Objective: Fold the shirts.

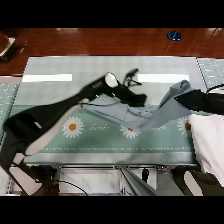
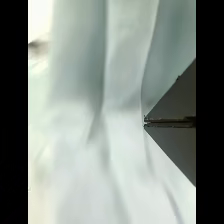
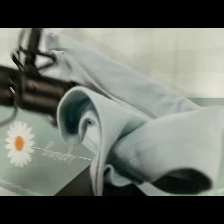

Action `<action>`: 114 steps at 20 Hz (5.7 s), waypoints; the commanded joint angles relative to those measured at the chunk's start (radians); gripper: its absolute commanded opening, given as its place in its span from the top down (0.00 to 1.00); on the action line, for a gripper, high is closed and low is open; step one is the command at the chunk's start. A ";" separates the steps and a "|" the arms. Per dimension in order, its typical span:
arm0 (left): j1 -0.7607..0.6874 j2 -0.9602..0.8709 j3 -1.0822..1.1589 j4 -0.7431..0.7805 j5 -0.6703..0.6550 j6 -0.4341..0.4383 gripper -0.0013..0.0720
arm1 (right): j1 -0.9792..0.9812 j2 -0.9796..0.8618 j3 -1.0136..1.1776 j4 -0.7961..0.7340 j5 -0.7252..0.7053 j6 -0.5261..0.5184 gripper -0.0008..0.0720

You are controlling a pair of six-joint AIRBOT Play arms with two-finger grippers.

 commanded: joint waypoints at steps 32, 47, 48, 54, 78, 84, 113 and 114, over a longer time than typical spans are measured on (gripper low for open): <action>0.607 1.137 -1.089 0.073 0.172 0.033 0.96 | 0.319 -0.489 0.386 -0.477 -0.020 0.179 0.42; 0.606 1.125 -1.091 0.073 0.175 0.032 0.96 | 0.266 -0.595 -0.364 0.337 -0.452 -0.035 0.43; 0.607 1.125 -1.091 0.073 0.175 0.032 0.96 | 0.266 -0.642 -0.332 0.336 -0.423 -0.051 0.43; 0.606 1.125 -1.091 0.073 0.176 0.032 0.96 | 0.266 -0.779 -0.154 0.337 -0.327 -0.111 0.68; 0.606 1.110 -1.093 0.073 0.183 0.033 0.96 | -0.283 -0.425 0.797 -0.277 0.369 0.239 0.97; 0.606 1.110 -1.093 0.073 0.189 0.033 0.96 | -0.584 -0.342 0.796 -0.412 0.574 0.230 0.97; 0.328 0.787 -0.413 0.372 0.103 0.041 0.97 | 0.236 -0.492 0.429 -0.524 -0.038 0.125 0.96; 0.295 0.754 -0.449 0.532 0.098 -0.050 0.97 | 0.323 -0.528 0.393 -0.637 -0.077 0.178 0.96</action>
